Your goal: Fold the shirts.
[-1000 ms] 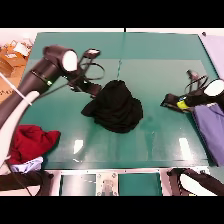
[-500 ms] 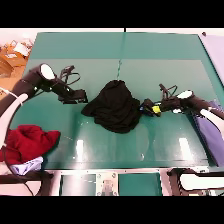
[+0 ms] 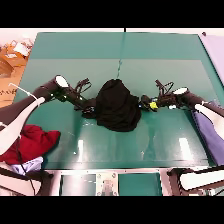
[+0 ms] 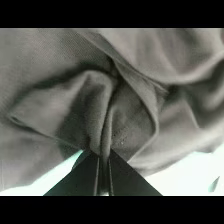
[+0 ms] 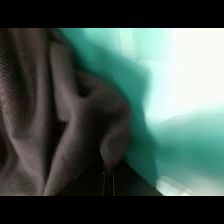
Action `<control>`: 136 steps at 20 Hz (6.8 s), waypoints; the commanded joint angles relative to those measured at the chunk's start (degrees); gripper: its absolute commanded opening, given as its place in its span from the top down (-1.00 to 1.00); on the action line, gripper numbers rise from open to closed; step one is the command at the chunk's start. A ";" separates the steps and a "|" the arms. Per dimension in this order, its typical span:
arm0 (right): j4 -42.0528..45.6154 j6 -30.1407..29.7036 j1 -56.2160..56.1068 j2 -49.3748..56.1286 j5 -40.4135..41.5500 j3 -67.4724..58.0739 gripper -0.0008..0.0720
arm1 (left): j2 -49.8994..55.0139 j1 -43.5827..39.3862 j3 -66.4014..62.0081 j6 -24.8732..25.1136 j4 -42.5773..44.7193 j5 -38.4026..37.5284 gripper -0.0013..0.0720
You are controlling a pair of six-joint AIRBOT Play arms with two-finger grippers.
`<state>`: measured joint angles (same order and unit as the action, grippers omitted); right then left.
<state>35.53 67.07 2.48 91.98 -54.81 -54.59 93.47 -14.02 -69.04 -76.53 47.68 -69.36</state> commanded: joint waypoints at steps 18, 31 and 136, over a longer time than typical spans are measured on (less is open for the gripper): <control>5.01 10.56 16.87 -57.35 1.27 -33.07 0.92 | -44.46 11.69 -44.63 -3.98 15.15 -8.68 0.88; 5.88 1.97 6.34 -23.17 -0.98 -12.83 0.92 | -25.27 11.69 -4.52 -3.13 7.65 -7.32 0.88; 14.29 4.63 38.38 -14.36 -5.22 8.07 0.92 | 15.72 27.82 -45.59 -4.57 11.87 -27.41 0.29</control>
<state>47.88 69.78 37.76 77.82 -57.87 -41.60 109.45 12.88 -115.35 -80.64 58.61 -93.93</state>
